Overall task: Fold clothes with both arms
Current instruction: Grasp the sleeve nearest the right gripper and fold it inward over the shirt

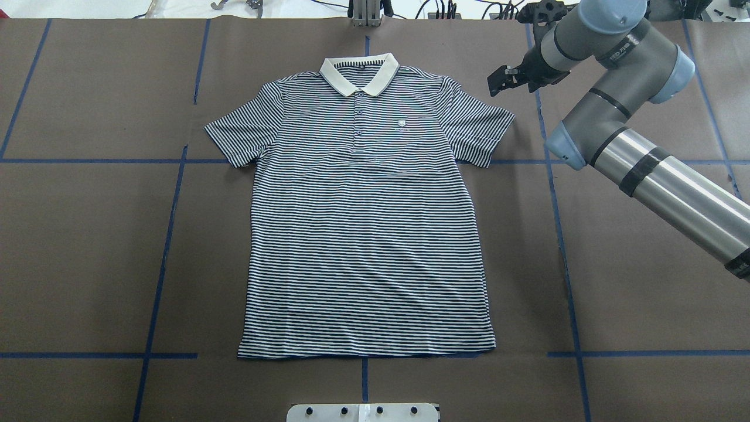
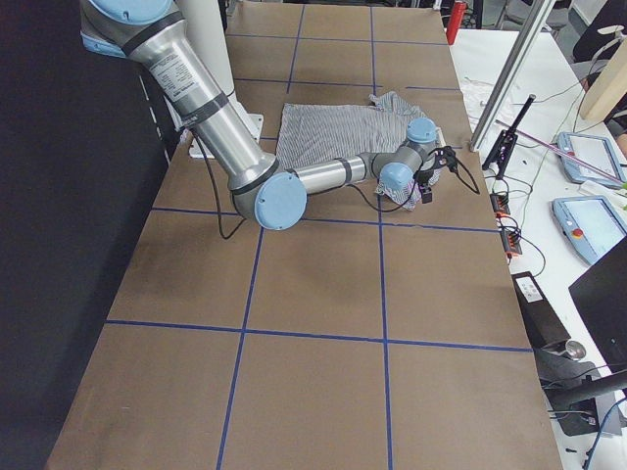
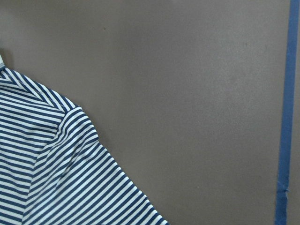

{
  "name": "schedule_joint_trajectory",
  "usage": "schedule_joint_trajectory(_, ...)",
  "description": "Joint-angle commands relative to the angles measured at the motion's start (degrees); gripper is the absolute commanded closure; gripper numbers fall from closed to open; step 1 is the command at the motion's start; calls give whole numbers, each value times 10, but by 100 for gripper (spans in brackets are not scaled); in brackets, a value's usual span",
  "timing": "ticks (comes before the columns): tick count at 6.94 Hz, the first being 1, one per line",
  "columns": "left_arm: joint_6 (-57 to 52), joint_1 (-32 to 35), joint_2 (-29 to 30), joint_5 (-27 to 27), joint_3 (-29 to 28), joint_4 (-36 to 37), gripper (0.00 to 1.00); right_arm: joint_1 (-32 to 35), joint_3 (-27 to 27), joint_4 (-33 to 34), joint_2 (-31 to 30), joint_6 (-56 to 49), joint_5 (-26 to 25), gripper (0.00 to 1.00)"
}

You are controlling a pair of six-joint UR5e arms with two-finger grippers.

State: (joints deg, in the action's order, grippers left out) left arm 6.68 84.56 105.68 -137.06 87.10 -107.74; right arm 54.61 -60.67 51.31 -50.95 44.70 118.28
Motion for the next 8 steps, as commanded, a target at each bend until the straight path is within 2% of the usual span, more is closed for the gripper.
schedule_joint_trajectory(1, 1, 0, 1, -1, 2, 0, 0, -14, 32, -17, 2, 0, -11, 8)
schedule_joint_trajectory(4, 12, 0, 1, -2, 3, 0, 0, -23, 31, -14, -6, -3, -15, 12)
schedule_joint_trajectory(6, 13, 0, 1, -2, 3, 0, 0, -29, 31, -12, -7, -4, -15, 29)
schedule_joint_trajectory(8, 13, 0, 3, -2, 2, 1, 0, -30, 30, -9, -6, -6, -14, 87)
